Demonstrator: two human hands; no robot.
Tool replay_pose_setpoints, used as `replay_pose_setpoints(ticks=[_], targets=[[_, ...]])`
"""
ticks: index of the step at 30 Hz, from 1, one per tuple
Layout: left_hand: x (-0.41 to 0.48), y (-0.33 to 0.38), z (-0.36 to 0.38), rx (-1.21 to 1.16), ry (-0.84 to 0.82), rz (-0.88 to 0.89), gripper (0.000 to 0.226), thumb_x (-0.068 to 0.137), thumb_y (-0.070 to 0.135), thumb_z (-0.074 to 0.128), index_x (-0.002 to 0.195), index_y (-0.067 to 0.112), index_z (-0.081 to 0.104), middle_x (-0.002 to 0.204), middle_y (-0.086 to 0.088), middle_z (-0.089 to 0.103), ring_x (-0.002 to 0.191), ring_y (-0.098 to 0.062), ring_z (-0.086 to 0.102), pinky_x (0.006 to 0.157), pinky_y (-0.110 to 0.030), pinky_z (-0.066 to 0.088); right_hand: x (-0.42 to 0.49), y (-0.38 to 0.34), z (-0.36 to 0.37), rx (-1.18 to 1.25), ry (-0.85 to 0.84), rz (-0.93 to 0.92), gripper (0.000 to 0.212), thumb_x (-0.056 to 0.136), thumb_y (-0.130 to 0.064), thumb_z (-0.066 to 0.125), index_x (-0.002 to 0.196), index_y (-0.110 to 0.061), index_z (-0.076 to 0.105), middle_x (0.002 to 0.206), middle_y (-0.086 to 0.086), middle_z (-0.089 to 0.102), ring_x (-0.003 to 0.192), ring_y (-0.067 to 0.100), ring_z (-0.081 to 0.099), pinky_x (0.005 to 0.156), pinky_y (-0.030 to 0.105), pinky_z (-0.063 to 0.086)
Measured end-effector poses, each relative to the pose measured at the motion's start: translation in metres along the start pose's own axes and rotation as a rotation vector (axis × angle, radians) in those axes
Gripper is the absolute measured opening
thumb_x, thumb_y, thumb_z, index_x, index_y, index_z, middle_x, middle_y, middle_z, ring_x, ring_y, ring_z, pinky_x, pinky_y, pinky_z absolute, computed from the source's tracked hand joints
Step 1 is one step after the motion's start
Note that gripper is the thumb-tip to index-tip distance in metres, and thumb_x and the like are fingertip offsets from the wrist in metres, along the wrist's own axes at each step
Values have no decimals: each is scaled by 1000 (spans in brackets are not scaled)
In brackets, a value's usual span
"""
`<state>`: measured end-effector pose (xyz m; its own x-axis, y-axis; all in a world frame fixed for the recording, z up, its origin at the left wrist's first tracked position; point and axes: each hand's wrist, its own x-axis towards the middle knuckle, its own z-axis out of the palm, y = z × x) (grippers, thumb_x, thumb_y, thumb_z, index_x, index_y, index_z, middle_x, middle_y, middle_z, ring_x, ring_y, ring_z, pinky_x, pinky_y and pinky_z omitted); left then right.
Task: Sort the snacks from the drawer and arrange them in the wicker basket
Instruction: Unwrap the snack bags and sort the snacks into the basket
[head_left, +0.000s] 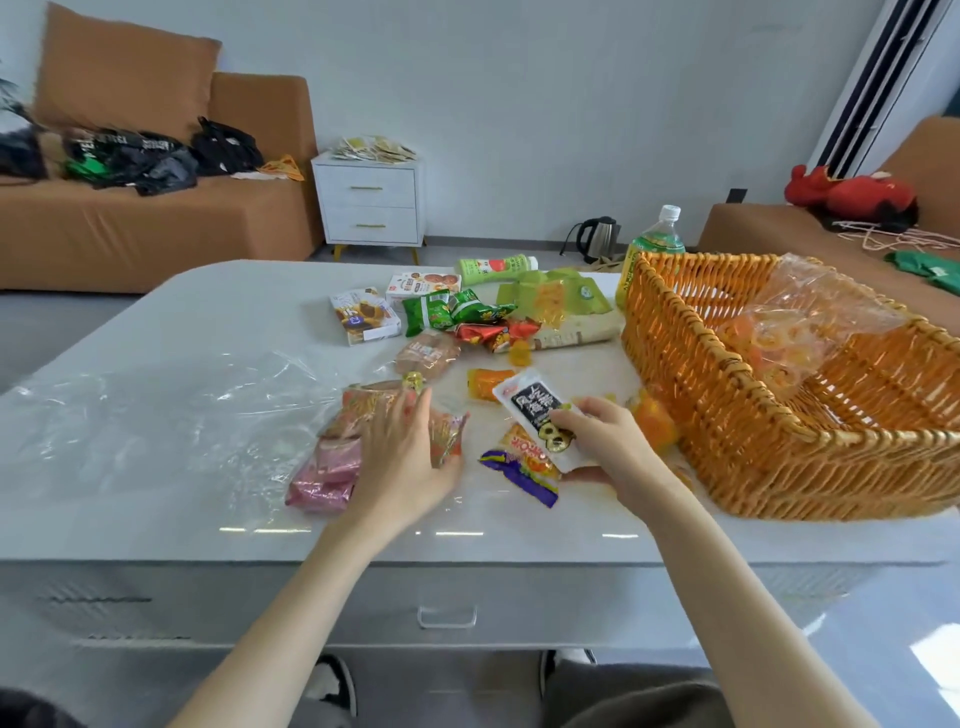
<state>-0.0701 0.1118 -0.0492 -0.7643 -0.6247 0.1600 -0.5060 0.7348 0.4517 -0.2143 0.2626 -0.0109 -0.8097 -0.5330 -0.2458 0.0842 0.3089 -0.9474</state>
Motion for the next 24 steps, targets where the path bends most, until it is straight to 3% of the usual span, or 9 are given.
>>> replay_pose_setpoints(ticks=[4,7,12,15,18,21,24], targets=[[-4,1,-2,-68,-16,-7,79,91,37,53,153,19,8,160,-6,3,147,-26,-4,118,-48,4,-2,11,16,-17,18,11,10,91,-16,62,85,-11,54,95,14,68,84,25,69,66,43,61],[-4,2,-4,-96,-56,-15,80,90,37,55,153,20,8,160,-6,1,147,-25,-5,118,-50,5,-1,13,31,186,17,67,7,93,-11,59,90,-6,54,94,14,67,81,26,67,71,43,60],[-10,1,-21,-204,-167,14,84,87,47,60,152,24,12,161,0,3,147,-17,-1,119,-43,7,-1,13,55,540,-63,210,7,94,0,55,89,1,58,86,16,65,77,27,62,94,52,50],[-8,-13,-38,-472,-61,-58,64,92,47,54,147,25,32,154,6,28,142,-12,24,111,-32,21,-4,15,60,475,-138,238,12,95,1,52,106,5,55,87,17,64,75,27,62,98,55,46],[4,-48,-40,-405,151,-202,50,96,34,51,142,18,42,148,-2,41,136,-19,36,110,-33,27,-6,18,53,340,-204,232,10,96,0,50,103,5,55,84,17,64,73,27,61,97,53,46],[12,-79,-32,-386,34,-379,58,91,49,51,143,26,40,147,-3,44,134,-25,41,111,-43,33,-5,18,47,183,-202,164,15,97,-6,49,108,4,54,88,17,65,76,25,61,82,44,51],[15,-88,-24,-317,-51,-425,59,89,57,48,144,39,36,147,3,43,133,-27,42,109,-46,35,-4,17,42,21,-213,91,20,98,-13,50,114,-3,47,97,13,64,80,21,61,74,34,52]])
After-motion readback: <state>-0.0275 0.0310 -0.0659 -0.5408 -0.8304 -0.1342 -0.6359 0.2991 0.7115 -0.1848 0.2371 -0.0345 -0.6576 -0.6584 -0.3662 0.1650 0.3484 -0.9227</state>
